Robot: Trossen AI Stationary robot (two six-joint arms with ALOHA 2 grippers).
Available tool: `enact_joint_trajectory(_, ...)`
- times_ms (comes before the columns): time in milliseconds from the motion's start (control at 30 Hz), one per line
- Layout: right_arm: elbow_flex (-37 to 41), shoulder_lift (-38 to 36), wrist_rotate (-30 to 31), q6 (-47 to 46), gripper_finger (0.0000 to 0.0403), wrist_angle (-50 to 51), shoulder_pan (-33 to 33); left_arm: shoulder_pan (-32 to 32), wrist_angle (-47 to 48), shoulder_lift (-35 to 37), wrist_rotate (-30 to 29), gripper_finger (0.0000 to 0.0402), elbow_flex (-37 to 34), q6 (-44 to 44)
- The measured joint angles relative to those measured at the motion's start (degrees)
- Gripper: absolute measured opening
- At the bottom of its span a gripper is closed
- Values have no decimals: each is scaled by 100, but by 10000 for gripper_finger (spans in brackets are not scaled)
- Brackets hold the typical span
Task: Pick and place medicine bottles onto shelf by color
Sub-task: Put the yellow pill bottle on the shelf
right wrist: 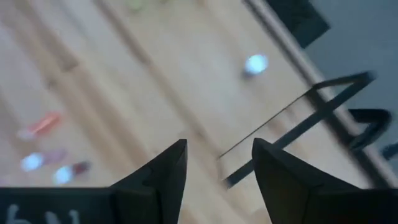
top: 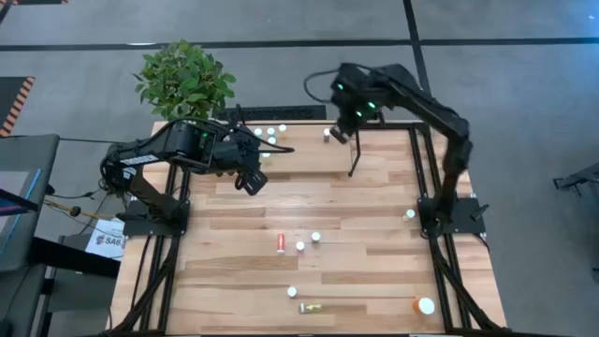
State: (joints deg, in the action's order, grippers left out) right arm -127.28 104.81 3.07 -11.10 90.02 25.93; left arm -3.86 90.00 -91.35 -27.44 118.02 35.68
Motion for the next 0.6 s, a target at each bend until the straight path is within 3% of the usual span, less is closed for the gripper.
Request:
enact_joint_trajectory(300, 2311, -2108, 466, -1986, 193, 6, -1732, 0, 2, 0, -46, 167, -2, -279)
enact_joint_trajectory(467, 3903, -3027, 268, -3165, 187, 22, -2535, 0, 2, 0, -46, 167, -2, 80)
enact_joint_trajectory(600, 4911, -3446, -107, -3457, 182, 6, -2975, -2, 0, -27, -44, 167, -4, 449)
